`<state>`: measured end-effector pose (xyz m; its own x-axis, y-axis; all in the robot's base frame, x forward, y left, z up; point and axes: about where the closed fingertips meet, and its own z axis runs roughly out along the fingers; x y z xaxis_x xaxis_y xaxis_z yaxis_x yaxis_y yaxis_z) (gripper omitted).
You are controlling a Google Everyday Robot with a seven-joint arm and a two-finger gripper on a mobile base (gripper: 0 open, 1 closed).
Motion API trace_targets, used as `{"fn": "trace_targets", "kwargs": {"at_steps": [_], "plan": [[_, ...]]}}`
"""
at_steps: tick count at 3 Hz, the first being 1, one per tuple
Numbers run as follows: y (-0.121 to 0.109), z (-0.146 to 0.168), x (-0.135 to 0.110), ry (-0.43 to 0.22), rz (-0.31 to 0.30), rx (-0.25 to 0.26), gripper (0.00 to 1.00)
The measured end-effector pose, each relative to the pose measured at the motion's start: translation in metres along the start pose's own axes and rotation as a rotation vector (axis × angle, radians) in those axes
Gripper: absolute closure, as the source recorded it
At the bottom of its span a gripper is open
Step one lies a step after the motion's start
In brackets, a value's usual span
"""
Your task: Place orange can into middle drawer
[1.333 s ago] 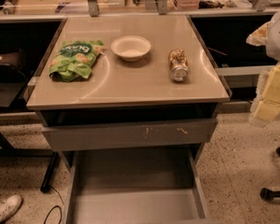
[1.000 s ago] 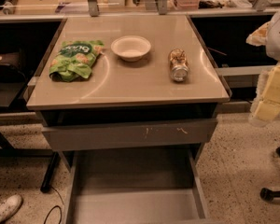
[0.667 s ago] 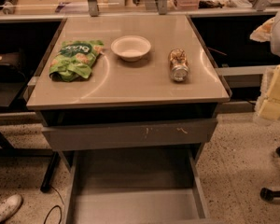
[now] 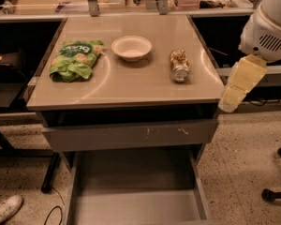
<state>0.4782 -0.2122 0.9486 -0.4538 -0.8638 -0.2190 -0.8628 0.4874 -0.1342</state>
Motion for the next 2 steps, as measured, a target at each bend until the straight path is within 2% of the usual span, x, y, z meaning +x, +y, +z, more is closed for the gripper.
{"fn": "trace_targets", "kwargs": {"at_steps": [1, 2], "plan": [[-0.0166, 0.0205, -0.0118, 0.014, 0.119, -0.06, 0.0], [-0.0196, 0.0214, -0.0146, 0.005, 0.126, -0.052, 0.0]]}}
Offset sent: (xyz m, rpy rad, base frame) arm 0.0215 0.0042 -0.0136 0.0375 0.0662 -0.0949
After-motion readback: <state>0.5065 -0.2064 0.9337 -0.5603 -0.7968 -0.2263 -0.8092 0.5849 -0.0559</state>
